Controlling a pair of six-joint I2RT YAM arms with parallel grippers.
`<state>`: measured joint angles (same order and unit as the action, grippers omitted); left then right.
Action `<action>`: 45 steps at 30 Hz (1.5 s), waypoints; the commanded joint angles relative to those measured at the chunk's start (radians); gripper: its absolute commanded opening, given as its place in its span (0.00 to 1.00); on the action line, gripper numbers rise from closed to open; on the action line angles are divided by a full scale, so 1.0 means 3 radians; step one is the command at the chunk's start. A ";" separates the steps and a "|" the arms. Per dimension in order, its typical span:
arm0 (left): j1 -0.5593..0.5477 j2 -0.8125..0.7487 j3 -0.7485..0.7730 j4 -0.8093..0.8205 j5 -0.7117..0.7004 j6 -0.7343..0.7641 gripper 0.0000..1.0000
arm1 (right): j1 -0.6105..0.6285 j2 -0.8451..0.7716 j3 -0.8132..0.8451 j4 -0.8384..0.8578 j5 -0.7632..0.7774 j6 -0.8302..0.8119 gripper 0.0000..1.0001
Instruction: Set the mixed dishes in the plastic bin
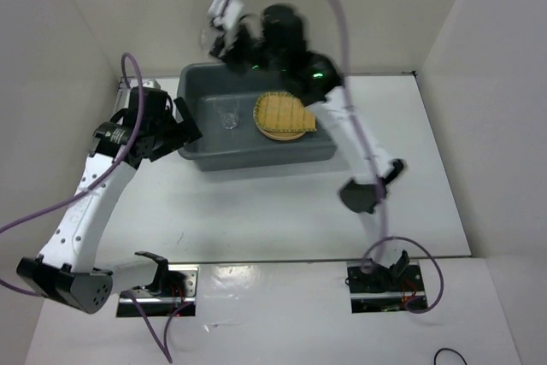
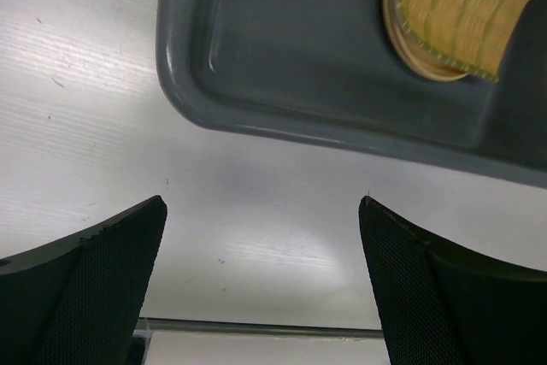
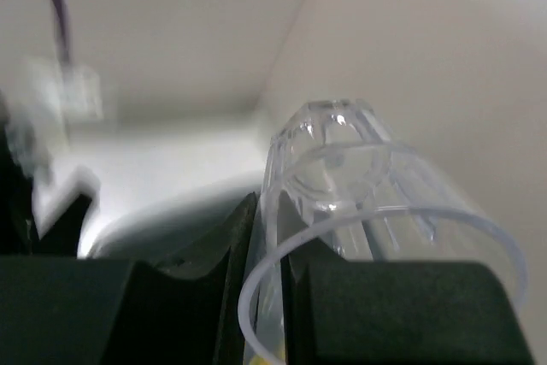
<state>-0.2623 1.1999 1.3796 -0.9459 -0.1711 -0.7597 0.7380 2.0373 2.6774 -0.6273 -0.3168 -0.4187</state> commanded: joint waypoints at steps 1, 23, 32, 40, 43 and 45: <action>0.0025 -0.0210 0.0411 -0.0175 -0.0207 0.0027 0.99 | 0.0137 0.1396 0.0971 -0.1076 0.0302 -0.0011 0.00; 0.0194 -0.0804 0.0213 -0.0513 -0.0202 -0.0203 0.99 | 0.0286 0.2602 0.1517 -0.1601 0.0627 -0.0057 0.10; 0.0194 -0.0743 0.0182 -0.0452 -0.0202 -0.0203 0.99 | 0.0286 0.2536 0.1517 -0.1601 0.0627 -0.0195 0.46; 0.0230 -0.0631 0.0453 -0.0452 -0.0452 0.0078 0.99 | 0.0286 0.1888 0.1517 -0.1279 0.1173 -0.0358 0.97; 0.0230 -0.0584 0.0393 -0.0320 -0.0417 0.0154 0.99 | 0.0022 0.1376 0.1517 -0.1176 0.1347 -0.0135 0.99; 0.0230 -0.0686 0.0234 -0.0101 -0.0310 0.0195 0.99 | -0.0194 0.1095 0.1517 -0.1227 0.1388 0.0084 0.99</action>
<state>-0.1986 1.0176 1.4796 -1.0687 -0.2741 -0.7532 0.7956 2.6396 3.0989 -1.0924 0.0154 -0.4793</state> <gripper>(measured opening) 0.993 0.985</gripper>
